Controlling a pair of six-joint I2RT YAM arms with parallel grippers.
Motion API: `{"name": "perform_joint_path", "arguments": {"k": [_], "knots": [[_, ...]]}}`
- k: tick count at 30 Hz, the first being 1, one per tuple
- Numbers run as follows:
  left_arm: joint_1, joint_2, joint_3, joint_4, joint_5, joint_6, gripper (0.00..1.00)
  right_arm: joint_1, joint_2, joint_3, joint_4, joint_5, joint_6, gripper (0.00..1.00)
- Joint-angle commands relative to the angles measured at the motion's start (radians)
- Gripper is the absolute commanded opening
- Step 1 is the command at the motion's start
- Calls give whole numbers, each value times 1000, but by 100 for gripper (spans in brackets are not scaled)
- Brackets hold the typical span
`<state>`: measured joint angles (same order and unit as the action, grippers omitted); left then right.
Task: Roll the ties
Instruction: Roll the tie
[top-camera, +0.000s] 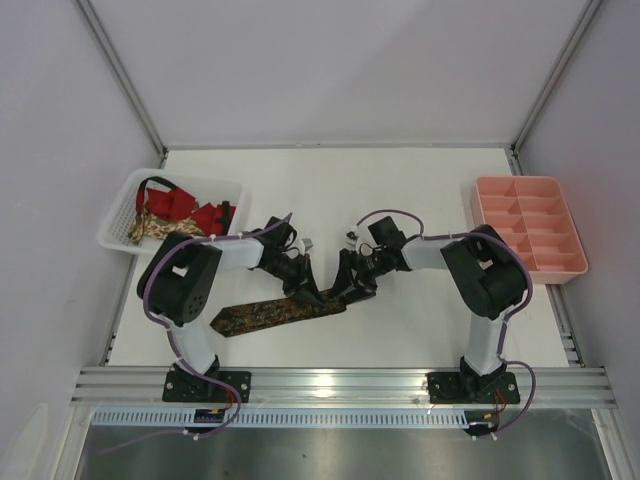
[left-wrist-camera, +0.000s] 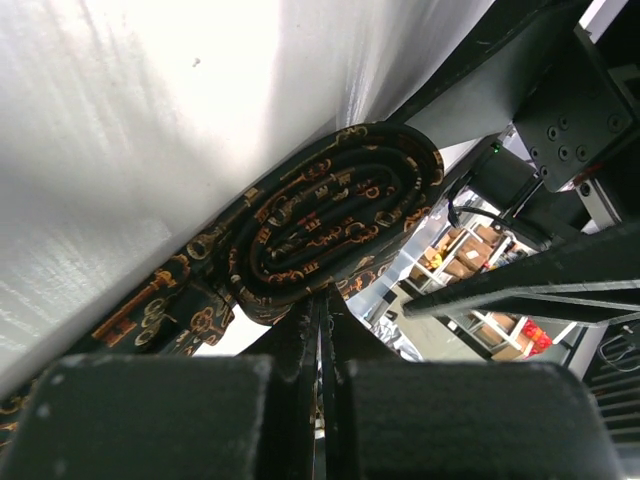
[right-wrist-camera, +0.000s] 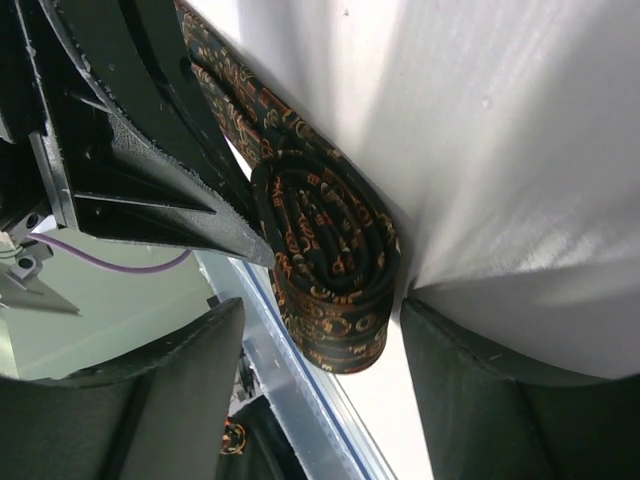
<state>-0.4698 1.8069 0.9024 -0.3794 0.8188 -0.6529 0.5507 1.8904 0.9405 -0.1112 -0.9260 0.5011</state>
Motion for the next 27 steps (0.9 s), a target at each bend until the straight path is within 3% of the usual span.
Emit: {"name": "perform_joint_path", "arguments": {"k": [1, 6, 11, 15, 18, 24, 27], "knots": [[16, 20, -23, 7, -38, 47, 0, 18, 44, 14, 53, 52, 1, 69], [17, 22, -25, 14, -32, 49, 1, 25, 61, -8, 100, 68, 30, 59], [17, 16, -25, 13, -24, 48, 0, 25, 46, 4, 100, 92, 69, 42], [16, 9, -8, 8, -20, 45, 1, 23, 35, 49, -1, 95, 80, 16], [10, 25, 23, 5, -15, 45, 1, 25, 15, 84, -114, 116, 60, 4], [-35, 92, 114, 14, 17, 19, 1, 12, -53, 125, -333, 190, -1, 0], [-64, 124, 170, 13, 20, 13, 1, 2, -77, 176, -497, 324, -65, 0]]}}
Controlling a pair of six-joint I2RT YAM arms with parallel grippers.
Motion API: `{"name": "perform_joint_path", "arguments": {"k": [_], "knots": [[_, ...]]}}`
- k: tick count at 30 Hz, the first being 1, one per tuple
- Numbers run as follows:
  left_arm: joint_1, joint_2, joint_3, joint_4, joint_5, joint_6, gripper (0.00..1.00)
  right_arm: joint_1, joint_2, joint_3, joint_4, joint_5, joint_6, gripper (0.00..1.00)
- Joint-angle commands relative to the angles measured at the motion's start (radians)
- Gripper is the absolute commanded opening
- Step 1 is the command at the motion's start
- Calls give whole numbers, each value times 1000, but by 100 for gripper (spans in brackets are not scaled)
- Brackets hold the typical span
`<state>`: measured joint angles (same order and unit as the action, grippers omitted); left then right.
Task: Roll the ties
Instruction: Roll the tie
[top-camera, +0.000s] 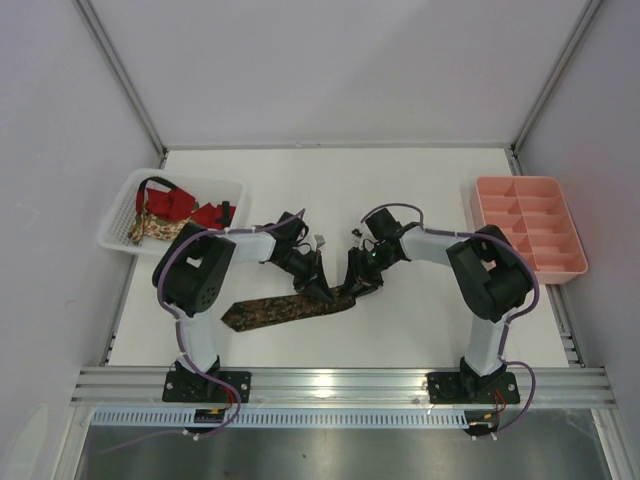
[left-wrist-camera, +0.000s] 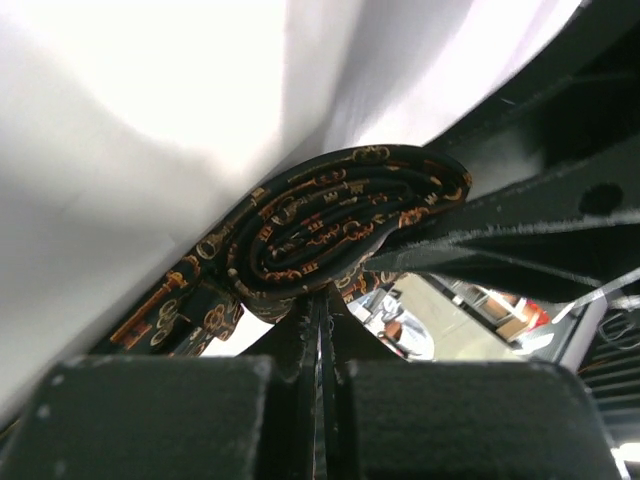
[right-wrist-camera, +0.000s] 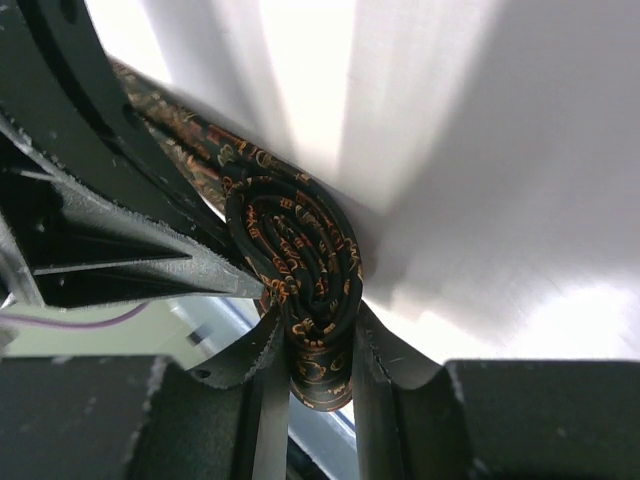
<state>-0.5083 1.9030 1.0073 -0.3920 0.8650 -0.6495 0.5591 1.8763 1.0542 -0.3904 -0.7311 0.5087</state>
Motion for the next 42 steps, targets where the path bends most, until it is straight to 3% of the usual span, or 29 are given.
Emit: {"name": "perform_joint_path", "arguments": {"k": [1, 8, 12, 17, 31, 42], "knots": [[-38, 42, 77, 25, -26, 7, 1, -10, -65, 75, -257, 157, -97, 0], [-96, 128, 184, 38, -9, -28, 1, -10, -69, 182, -553, 404, -139, 0], [-121, 168, 208, 67, -3, -64, 1, 4, -71, 233, -651, 539, -130, 0], [-148, 209, 260, 81, -3, -84, 1, 31, -80, 291, -728, 596, -105, 0], [-180, 251, 315, 65, -27, -133, 0, 160, 20, 382, -748, 713, -1, 0], [-148, 107, 189, -77, -147, -33, 1, 211, 61, 428, -739, 819, 102, 0]]}}
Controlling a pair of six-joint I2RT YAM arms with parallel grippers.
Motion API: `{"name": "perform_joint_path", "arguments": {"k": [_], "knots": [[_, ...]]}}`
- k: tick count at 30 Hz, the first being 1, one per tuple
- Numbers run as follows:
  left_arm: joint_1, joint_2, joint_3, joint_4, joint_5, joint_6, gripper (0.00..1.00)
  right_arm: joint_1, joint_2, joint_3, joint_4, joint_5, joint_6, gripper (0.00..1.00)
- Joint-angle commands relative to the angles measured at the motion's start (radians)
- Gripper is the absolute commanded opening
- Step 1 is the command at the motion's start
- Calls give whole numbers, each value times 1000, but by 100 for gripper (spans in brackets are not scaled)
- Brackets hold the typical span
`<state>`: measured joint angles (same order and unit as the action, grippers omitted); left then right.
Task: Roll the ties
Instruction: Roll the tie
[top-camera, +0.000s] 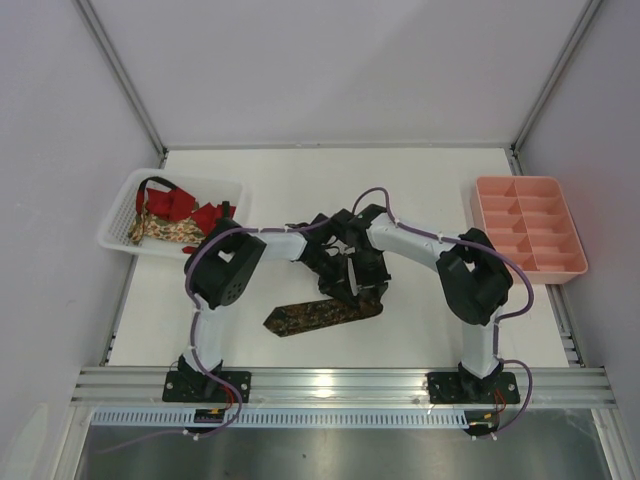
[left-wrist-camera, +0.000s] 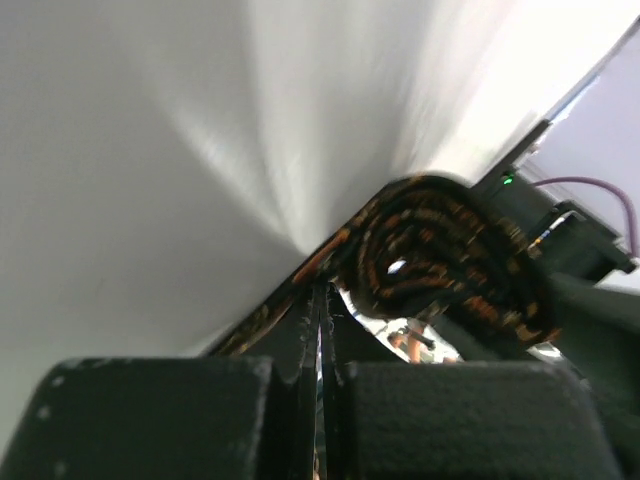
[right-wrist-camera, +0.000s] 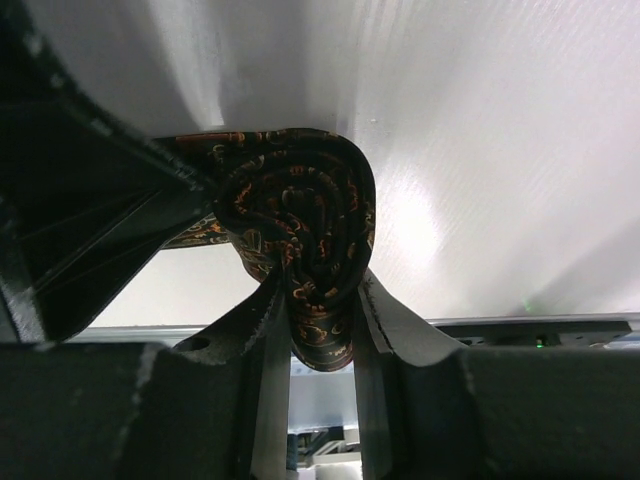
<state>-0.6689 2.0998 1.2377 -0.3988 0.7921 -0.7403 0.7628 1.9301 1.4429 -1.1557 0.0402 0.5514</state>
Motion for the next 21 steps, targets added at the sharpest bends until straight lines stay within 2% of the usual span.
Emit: {"name": "perform_joint_path", "arguments": {"k": [1, 10, 14, 15, 21], "knots": [[17, -104, -58, -66, -76, 59, 1, 9, 6, 40, 37, 47, 61, 0], [52, -210, -204, -86, -94, 99, 0, 26, 29, 57, 36, 38, 62, 0], [52, -259, -265, 79, 7, 21, 0, 32, 27, 60, 40, 23, 61, 0], [51, -261, -267, 131, 9, 4, 0, 32, 15, 59, 51, 18, 59, 0], [40, -176, -182, 153, 36, -36, 1, 18, -6, 42, 83, -30, 55, 0]]}}
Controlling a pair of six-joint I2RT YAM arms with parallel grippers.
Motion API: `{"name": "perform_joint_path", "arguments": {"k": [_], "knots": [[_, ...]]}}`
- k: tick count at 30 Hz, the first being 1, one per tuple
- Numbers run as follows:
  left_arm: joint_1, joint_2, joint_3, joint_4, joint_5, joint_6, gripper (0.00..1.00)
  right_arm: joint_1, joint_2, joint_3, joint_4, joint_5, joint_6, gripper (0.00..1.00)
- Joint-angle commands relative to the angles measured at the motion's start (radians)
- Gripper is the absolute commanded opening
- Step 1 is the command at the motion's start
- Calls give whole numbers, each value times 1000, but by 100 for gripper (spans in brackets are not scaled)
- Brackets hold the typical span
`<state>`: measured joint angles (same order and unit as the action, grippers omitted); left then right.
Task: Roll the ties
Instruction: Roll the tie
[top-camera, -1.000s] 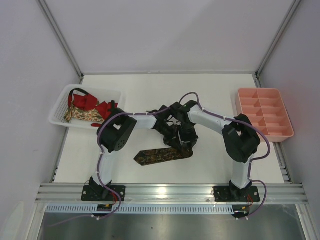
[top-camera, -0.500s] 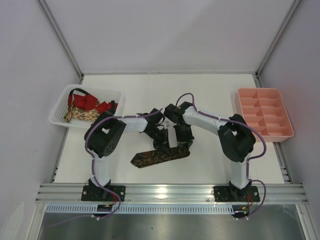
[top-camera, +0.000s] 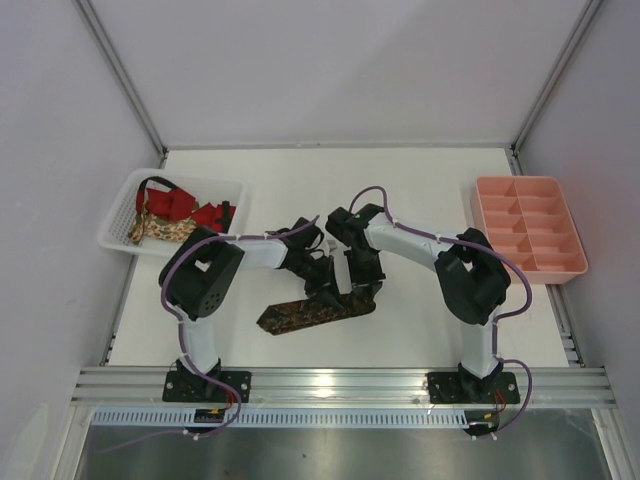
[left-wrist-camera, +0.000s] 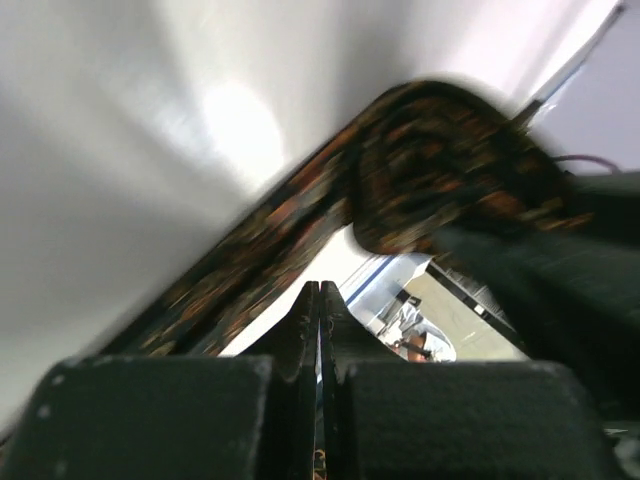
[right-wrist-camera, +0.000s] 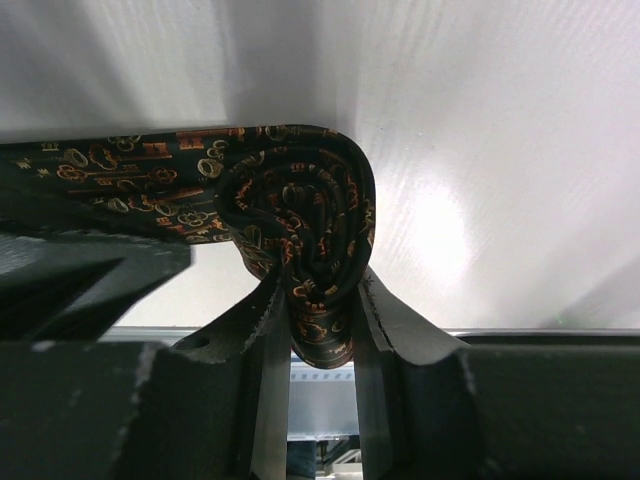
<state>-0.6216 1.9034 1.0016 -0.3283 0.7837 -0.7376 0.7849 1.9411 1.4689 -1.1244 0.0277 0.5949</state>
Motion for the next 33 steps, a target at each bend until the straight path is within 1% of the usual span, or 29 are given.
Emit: {"name": "perform_joint_path", "arguments": {"k": [1, 6, 9, 14, 22, 25, 26, 28, 29, 30, 33], "knots": [[-12, 28, 83, 78, 42, -36, 0, -4, -19, 18, 54, -46, 11, 0], [-30, 117, 147, 34, 40, -31, 0, -6, -27, 21, 58, -57, 14, 0], [-38, 141, 176, 12, 34, -20, 0, -7, -33, 21, 64, -60, 16, 0], [-43, 168, 200, 11, 31, -19, 1, -3, -50, 36, 101, -110, 20, 0], [-49, 161, 190, 20, 22, -29, 0, -1, -7, 21, 205, -285, 46, 0], [-49, 151, 166, 23, 9, -26, 0, -6, 15, -22, 268, -351, 74, 0], [-50, 146, 161, 12, 3, -23, 0, -7, 22, -31, 287, -356, 81, 0], [-50, 128, 151, -12, -46, 1, 0, -10, 27, -56, 313, -361, 88, 0], [-49, 123, 149, -52, -72, 12, 1, -12, 25, -85, 330, -361, 91, 0], [-49, 117, 146, -64, -105, 39, 1, -12, 22, -105, 368, -362, 101, 0], [-49, 103, 149, -130, -153, 95, 4, -15, 22, -160, 434, -387, 109, 0]]}}
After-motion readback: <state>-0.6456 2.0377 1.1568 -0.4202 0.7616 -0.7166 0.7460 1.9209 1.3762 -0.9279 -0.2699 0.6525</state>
